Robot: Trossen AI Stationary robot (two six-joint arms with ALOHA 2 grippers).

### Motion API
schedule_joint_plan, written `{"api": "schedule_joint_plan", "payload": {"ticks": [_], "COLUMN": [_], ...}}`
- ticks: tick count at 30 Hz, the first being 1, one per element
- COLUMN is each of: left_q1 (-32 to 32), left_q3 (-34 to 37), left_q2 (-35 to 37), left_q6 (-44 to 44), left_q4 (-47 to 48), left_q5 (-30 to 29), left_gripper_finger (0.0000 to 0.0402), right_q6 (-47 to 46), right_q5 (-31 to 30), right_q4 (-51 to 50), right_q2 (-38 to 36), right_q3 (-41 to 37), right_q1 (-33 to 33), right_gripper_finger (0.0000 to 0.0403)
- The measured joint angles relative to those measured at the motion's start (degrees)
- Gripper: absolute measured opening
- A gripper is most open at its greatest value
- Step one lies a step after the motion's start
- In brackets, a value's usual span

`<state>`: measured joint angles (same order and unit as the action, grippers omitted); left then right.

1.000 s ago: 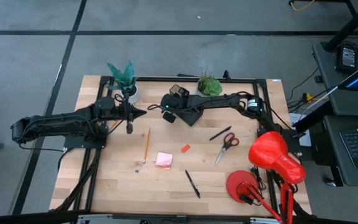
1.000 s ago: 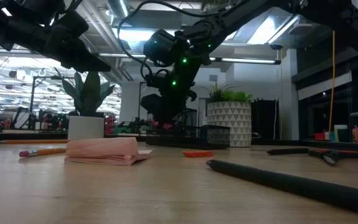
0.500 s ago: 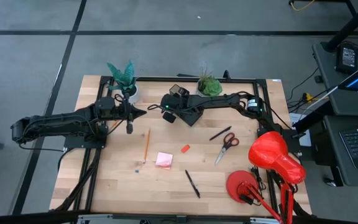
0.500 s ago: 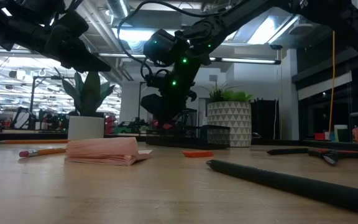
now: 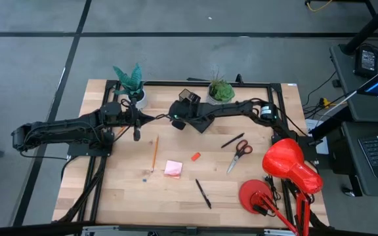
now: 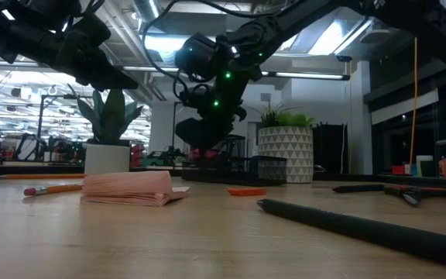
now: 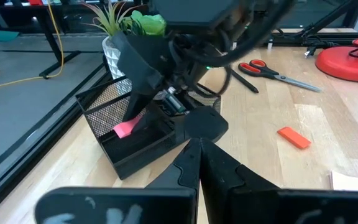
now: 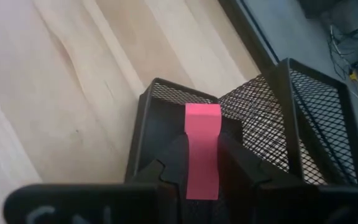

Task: Pick and place office supplies into organizer
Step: Put the pink eraser into the black desk organizer, then put the orange pencil into the black desk organizer

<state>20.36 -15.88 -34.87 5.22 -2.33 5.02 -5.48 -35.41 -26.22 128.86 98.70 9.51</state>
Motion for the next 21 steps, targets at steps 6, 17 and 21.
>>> {"api": "schedule_joint_plan", "payload": {"ticks": [6,17,21], "left_q1": [0.0,0.0,0.0], "left_q3": [0.0,0.0,0.0], "left_q2": [0.02,0.0,0.0], "left_q6": [-0.16,-1.26,-1.53], "left_q4": [0.0,0.0,0.01], "left_q5": [0.02,0.02,0.02], "left_gripper_finger": [0.0002,0.0002,0.0002], "right_q6": [-0.02,-0.03,0.02], "right_q5": [-0.55,-0.55,-0.55], "right_q4": [0.1,0.12,0.15], "right_q2": [0.0,0.0,0.0], "right_q3": [0.0,0.0,0.0], "right_q1": [0.09,0.03,0.03], "right_gripper_finger": [0.0074,0.0132,0.0152]}}
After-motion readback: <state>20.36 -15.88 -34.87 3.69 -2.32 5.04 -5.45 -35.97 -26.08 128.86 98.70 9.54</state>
